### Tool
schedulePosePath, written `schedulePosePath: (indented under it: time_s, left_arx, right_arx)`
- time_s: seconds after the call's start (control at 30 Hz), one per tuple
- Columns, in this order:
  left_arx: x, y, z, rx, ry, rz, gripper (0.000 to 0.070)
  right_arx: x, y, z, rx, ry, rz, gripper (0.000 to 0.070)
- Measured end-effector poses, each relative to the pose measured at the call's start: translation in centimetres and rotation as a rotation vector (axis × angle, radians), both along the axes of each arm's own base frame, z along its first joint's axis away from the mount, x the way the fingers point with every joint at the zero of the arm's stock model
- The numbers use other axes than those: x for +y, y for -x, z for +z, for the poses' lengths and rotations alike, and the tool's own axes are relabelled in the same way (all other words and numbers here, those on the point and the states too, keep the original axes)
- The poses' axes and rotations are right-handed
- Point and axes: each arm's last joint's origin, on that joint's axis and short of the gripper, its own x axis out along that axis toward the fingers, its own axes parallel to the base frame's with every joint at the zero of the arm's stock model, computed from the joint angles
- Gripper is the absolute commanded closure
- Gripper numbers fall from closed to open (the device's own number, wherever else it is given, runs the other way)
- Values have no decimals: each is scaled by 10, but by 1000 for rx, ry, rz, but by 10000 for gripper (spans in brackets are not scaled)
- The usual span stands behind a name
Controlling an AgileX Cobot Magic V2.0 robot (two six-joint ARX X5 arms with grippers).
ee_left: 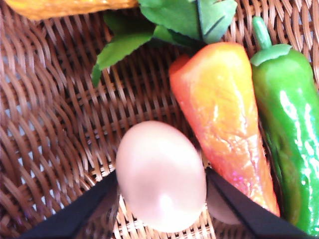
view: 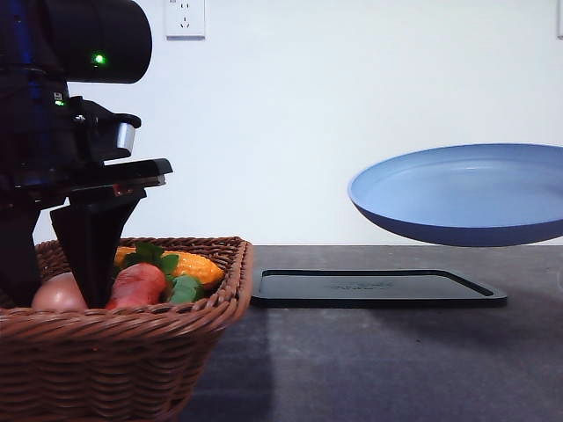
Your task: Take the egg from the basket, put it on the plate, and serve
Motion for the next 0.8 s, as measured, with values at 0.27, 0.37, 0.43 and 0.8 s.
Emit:
schedulePosePath:
  time_s: [0.27,0.37,0.43,0.8]
  left_arx:
    - [-1,-1,13,26,-30,-39,531]
    - [-3,-5,33,18,-33,-65,531]
    - [-6,-7,52,-8,-22,-85,531]
    - [-53,2,145,-323,184,-271,530]
  right_arx:
    - [0,0,0,0,-3,4,700]
    - [0,0,0,0,-5,6,700]
    - [0,0,0,1,-8,9,700]
    - [10,-1,-2,35,-73,95,700]
